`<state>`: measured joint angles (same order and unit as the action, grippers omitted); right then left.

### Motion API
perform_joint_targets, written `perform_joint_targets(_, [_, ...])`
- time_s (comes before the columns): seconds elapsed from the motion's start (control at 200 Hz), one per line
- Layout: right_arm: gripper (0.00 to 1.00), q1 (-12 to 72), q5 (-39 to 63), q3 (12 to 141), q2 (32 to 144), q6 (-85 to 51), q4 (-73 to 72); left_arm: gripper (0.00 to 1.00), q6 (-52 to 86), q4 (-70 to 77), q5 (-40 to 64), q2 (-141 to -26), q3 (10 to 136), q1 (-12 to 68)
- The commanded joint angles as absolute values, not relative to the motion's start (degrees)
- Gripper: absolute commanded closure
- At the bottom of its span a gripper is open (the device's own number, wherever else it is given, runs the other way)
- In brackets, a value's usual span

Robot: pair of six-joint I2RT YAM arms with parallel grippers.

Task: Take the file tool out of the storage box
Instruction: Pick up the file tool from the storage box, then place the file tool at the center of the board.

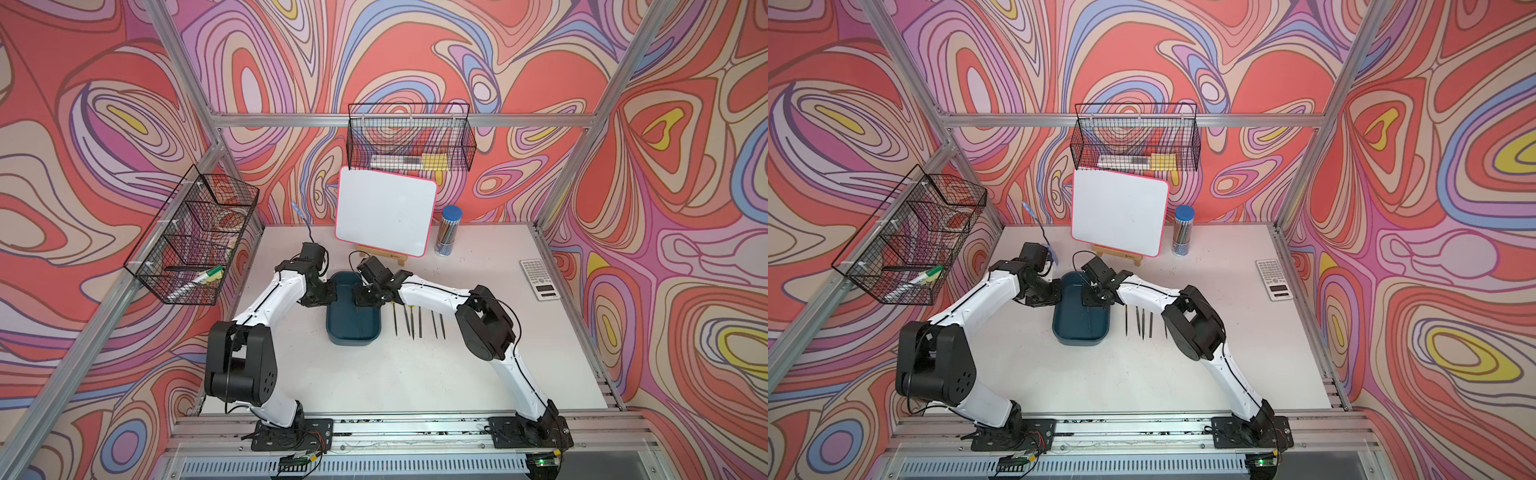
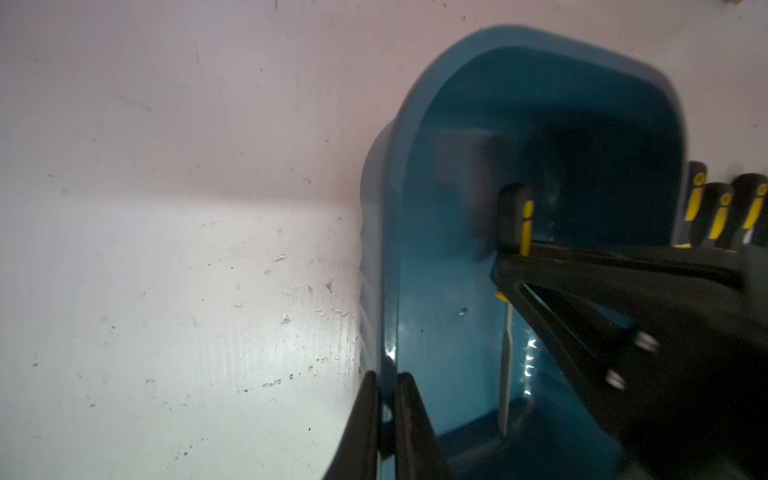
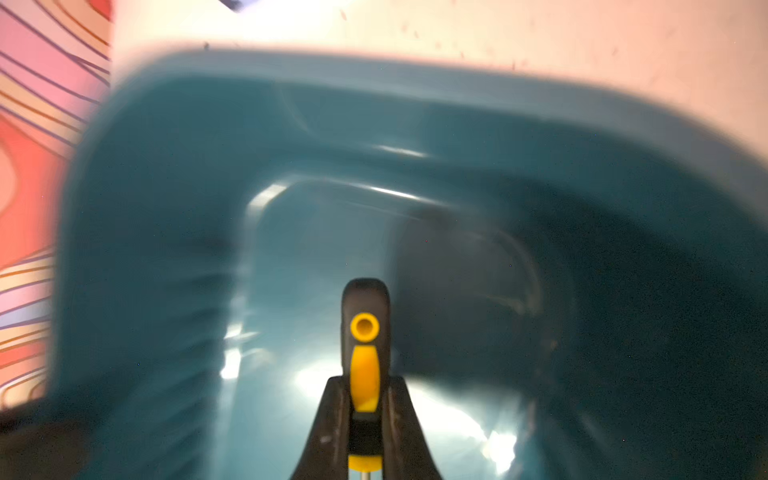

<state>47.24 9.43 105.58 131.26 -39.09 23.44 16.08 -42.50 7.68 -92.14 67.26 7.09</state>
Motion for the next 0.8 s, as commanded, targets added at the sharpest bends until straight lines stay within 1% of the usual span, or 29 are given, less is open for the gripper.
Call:
perform_joint_targets(0.0, [1.00, 45.9, 7.9, 104.0, 124.1, -39.1, 18.9, 1.00, 15.7, -41.0, 7.2, -94.4, 66.1, 7.0])
perform_joint_targets(0.175, [1.00, 42.4, 5.8, 97.3, 118.0, -37.8, 19.5, 1.00, 15.4, -40.2, 6.5, -96.2, 65.8, 7.0])
perform_joint_targets(0.341, [1.00, 37.6, 2.6, 88.8, 112.3, -35.0, 24.8, 1.00, 15.1, -39.6, 7.0, -96.2, 65.3, 7.0])
perform_joint_targets(0.371, [1.00, 36.8, 1.9, 86.7, 111.0, -34.3, 25.1, 0.95, 15.0, -39.4, 7.2, -96.0, 65.2, 7.0])
perform_joint_targets(0.426, [1.00, 35.3, 0.9, 83.0, 108.7, -33.0, 25.7, 0.92, 14.9, -39.2, 7.4, -95.7, 65.5, 7.0])
perform_joint_targets(0.466, [1.00, 34.2, 0.3, 80.6, 107.2, -32.1, 26.2, 0.87, 14.7, -39.1, 7.6, -95.6, 65.7, 7.0])
perform_joint_targets(0.501, [1.00, 33.3, -0.1, 78.7, 106.0, -31.3, 26.5, 0.77, 14.7, -39.0, 7.6, -95.5, 65.9, 7.0])
perform_joint_targets(0.526, [1.00, 32.6, -0.6, 77.5, 105.3, -30.8, 26.8, 0.68, 14.6, -39.0, 7.7, -95.4, 66.2, 7.0])
perform_joint_targets(0.601, [1.00, 30.6, -1.6, 74.8, 103.4, -29.0, 28.2, 0.54, 14.6, -39.5, 8.3, -95.1, 67.0, 7.0])
perform_joint_targets(0.646, [1.00, 29.4, -1.8, 73.3, 102.4, -27.7, 28.5, 0.41, 14.8, -39.7, 8.6, -94.8, 67.4, 7.0])
perform_joint_targets(0.791, [1.00, 24.9, -3.4, 70.8, 99.4, -23.0, 31.1, 0.33, 15.2, -40.1, 9.1, -93.4, 68.7, 7.0])
